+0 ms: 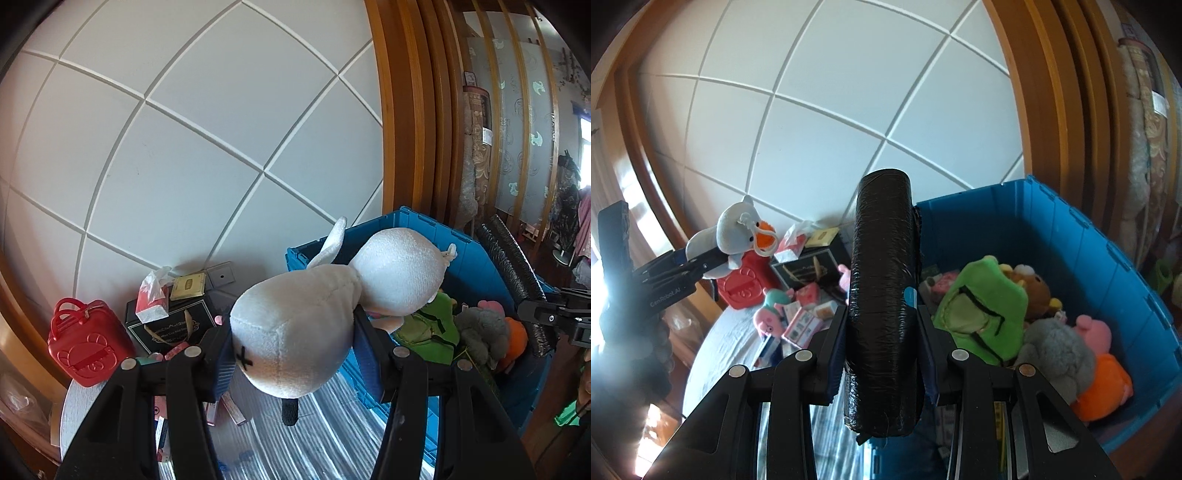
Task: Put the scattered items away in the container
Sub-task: 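Lift the white goose and black roll and carry both over the blue crate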
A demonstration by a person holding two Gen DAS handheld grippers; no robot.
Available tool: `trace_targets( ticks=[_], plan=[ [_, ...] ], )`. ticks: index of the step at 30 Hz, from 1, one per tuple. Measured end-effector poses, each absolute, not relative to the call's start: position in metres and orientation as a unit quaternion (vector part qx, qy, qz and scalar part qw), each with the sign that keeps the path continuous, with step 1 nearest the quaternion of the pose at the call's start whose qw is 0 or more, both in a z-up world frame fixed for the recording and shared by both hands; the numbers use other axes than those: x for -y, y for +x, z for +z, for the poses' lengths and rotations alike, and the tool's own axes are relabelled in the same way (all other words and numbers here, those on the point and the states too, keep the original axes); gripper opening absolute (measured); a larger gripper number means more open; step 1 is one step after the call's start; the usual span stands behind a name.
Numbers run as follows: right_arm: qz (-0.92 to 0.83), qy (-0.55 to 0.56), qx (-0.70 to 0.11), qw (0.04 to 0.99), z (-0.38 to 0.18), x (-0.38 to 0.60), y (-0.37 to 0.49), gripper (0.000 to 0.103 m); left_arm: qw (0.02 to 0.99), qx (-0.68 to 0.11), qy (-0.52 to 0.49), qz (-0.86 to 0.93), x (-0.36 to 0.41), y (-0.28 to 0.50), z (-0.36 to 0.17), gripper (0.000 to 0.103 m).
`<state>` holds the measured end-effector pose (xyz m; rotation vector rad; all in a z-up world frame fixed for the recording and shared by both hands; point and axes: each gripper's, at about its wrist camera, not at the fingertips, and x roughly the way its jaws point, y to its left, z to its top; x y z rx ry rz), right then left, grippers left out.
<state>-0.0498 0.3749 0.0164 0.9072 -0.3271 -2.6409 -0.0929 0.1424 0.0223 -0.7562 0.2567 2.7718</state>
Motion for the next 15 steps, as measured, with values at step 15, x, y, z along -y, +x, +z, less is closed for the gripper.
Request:
trace_targets(
  ticks=[15],
  plan=[
    [-0.928, 0.321, 0.141, 0.125, 0.005, -0.433, -0.066, 0.034, 0.184, -0.111, -0.267, 0.939, -0.228, -0.127, 0.018, 0.055]
  ],
)
